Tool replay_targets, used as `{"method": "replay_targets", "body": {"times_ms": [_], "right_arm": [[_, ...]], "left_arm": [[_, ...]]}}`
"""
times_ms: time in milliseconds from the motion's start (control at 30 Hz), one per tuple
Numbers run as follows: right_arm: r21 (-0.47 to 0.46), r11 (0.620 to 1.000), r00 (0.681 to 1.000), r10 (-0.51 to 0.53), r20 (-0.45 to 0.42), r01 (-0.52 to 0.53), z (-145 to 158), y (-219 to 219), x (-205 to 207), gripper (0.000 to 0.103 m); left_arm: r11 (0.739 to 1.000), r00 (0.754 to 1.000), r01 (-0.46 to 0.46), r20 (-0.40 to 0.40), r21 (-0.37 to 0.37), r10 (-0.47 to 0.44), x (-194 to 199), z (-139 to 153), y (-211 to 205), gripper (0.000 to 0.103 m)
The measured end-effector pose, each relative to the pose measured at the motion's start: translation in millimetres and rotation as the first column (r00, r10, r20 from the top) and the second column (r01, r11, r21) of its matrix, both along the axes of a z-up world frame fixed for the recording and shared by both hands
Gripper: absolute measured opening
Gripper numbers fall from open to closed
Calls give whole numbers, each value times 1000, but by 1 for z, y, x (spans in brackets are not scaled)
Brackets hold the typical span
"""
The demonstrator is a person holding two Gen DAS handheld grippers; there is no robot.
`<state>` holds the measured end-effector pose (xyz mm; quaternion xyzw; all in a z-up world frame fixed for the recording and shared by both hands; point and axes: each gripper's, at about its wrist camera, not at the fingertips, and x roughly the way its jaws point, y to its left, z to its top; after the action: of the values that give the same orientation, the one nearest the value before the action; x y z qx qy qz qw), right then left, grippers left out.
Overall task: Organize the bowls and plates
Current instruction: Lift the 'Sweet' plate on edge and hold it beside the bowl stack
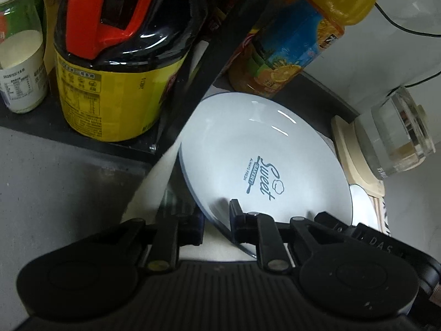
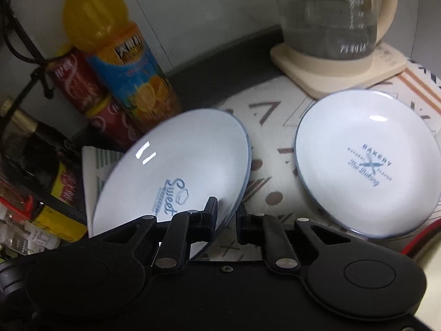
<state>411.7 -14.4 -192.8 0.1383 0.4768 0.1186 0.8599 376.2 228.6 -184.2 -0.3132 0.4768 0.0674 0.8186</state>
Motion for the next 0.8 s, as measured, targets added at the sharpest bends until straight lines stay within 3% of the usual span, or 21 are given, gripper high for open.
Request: {"method": "replay_targets", "body": {"times_ms": [467, 800], "right_arm": [[47, 998, 998, -41, -52, 43, 43, -16, -46, 15], [59, 997, 999, -49, -23, 50, 64, -24, -101, 16]], "left_arm": [[996, 996, 85, 7, 38, -85, -40, 55, 0, 17], [991, 992, 125, 17, 47, -126, -86, 77, -5, 17]]}}
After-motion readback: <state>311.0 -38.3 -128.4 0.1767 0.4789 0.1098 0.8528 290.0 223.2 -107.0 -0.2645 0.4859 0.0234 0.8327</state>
